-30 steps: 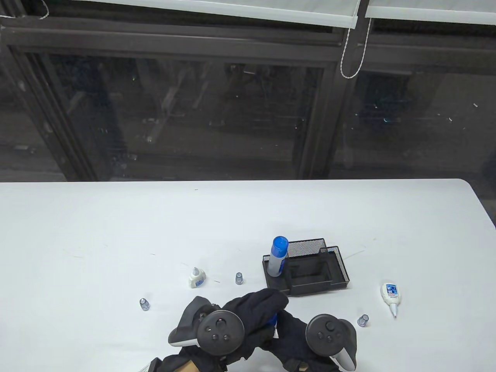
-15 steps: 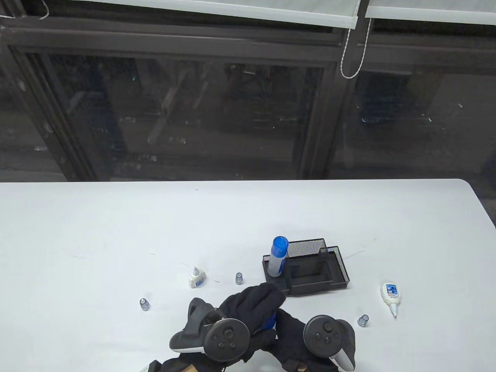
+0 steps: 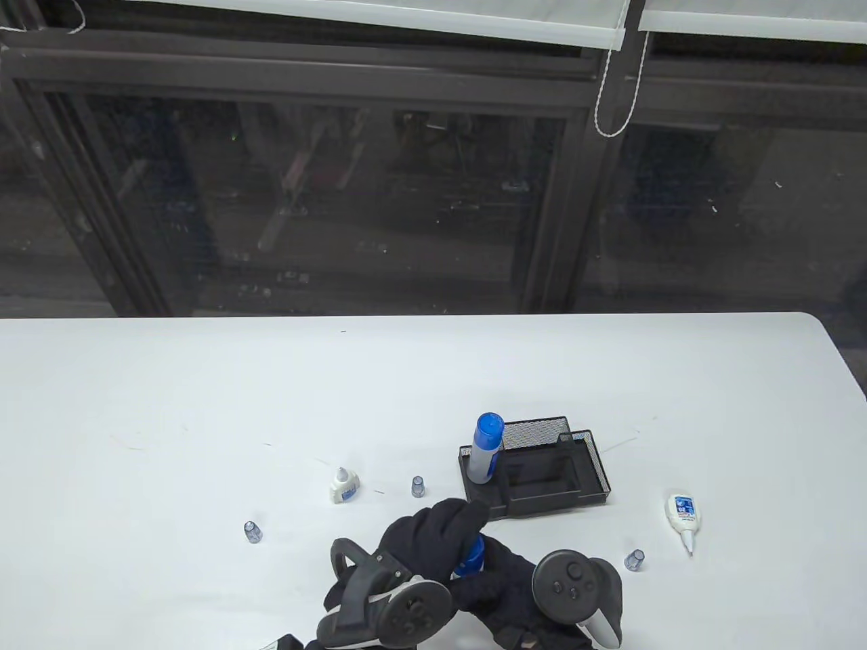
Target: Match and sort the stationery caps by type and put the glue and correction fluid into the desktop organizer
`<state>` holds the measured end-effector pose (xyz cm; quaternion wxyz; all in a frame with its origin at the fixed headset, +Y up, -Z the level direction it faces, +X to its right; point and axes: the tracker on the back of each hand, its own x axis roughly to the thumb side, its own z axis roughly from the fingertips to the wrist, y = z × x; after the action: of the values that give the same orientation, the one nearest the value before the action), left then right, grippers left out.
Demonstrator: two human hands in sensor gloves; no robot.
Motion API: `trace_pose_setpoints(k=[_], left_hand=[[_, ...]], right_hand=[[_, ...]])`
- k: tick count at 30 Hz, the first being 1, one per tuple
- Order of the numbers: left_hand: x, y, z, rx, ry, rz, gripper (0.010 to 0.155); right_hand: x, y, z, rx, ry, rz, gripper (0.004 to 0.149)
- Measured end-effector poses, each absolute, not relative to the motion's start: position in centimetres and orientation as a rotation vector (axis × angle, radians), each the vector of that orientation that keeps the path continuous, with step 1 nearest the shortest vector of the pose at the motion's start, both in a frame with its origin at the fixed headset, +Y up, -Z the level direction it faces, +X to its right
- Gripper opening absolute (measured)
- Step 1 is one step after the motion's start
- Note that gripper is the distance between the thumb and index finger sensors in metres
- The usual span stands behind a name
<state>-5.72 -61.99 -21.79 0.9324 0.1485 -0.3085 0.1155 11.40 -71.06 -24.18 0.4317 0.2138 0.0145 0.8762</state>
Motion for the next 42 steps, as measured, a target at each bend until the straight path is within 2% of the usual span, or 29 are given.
trace_pose_setpoints(k=[3,4,5,8,9,11,13,14,15,17,19,20,22,24,27,29,30,32,33,34,35,36,38,40,41,42], left_hand=[[-5.22,-61.66,-21.9,0.075,-0.806,0.233,0.061],[-5.25,-61.71,-21.85,0.046,-0.796,0.266,0.061],[-5.31,-61.72,-21.83,0.068,-0.783,0.269,0.061],[-5.76,-61.77,-21.55,0.314,-0.656,0.262,0.075],[-5.79,-61.73,-21.58,0.322,-0.645,0.254,0.076],[-5.68,-61.52,-21.72,0.231,-0.698,0.264,0.063],[-5.38,-61.47,-21.81,0.08,-0.837,0.28,0.061],[-5.38,-61.5,-21.81,0.061,-0.831,0.288,0.063],[-5.36,-61.6,-21.82,0.064,-0.796,0.267,0.066],[-5.67,-61.74,-21.5,0.253,-0.69,0.242,0.077],[-5.78,-61.69,-21.4,0.321,-0.65,0.254,0.069],[-5.77,-61.58,-21.4,0.304,-0.651,0.256,0.062],[-5.67,-61.33,-21.59,0.182,-0.742,0.25,0.055],[-5.45,-61.41,-21.55,0.14,-0.825,0.279,0.061],[-5.52,-61.86,-21.57,0.243,-0.68,0.256,0.081],[-5.81,-61.89,-21.67,0.298,-0.62,0.295,0.071],[-5.67,-61.68,-21.82,0.231,-0.688,0.302,0.066],[-5.48,-61.57,-21.85,0.092,-0.788,0.317,0.065],[-5.37,-61.66,-21.84,0.087,-0.797,0.324,0.065],[-5.34,-61.74,-21.81,0.105,-0.75,0.294,0.068],[-5.58,-61.8,-21.71,0.194,-0.663,0.243,0.068],[-5.69,-61.83,-21.63,0.248,-0.636,0.23,0.068],[-5.93,-61.67,-21.56,0.306,-0.622,0.251,0.059],[-5.65,-61.41,-21.63,0.15,-0.714,0.313,0.051],[-5.47,-61.38,-21.63,0.098,-0.776,0.323,0.052],[-5.3,-61.43,-21.35,0.083,-0.769,0.311,0.058]], right_hand=[[11.39,-71.22,-24.36,0.536,0.046,2.201,0.069],[11.42,-71.28,-24.37,0.534,0.049,2.204,0.069],[11.48,-71.3,-24.38,0.528,0.047,2.202,0.069],[11.62,-71.13,-24.36,0.524,0.048,2.165,0.069],[11.65,-71.11,-24.35,0.525,0.046,2.165,0.07],[11.66,-71.07,-24.3,0.531,0.039,2.179,0.07],[11.6,-71.16,-24.36,0.529,0.043,2.173,0.069],[11.58,-71.19,-24.42,0.537,0.056,2.166,0.069],[11.58,-71.26,-24.41,0.536,0.062,2.154,0.069],[11.53,-71.26,-24.36,0.535,0.061,2.146,0.069],[11.42,-71.2,-24.3,0.552,0.064,2.152,0.069],[11.31,-71.17,-24.25,0.566,0.063,2.165,0.069],[11.17,-71.23,-24.23,0.558,0.067,2.17,0.069],[11.24,-71.33,-24.3,0.559,0.079,2.146,0.069],[11.35,-71.3,-24.28,0.547,0.063,2.149,0.069],[11.33,-71.26,-24.24,0.559,0.055,2.15,0.069],[11.28,-71.21,-24.2,0.558,0.059,2.168,0.069],[11.28,-71.31,-24.27,0.552,0.057,2.163,0.069],[11.29,-71.34,-24.31,0.555,0.068,2.148,0.069],[11.35,-71.35,-24.27,0.554,0.068,2.142,0.069],[11.4,-71.3,-24.23,0.548,0.059,2.139,0.069],[11.41,-71.27,-24.22,0.547,0.055,2.142,0.069],[11.35,-71.16,-24.18,0.555,0.047,2.162,0.069],[11.28,-71.23,-24.15,0.551,0.043,2.16,0.069],[11.34,-71.28,-24.09,0.544,0.027,2.157,0.069],[11.43,-71.24,-24.13,0.53,-0.005,2.142,0.069]])
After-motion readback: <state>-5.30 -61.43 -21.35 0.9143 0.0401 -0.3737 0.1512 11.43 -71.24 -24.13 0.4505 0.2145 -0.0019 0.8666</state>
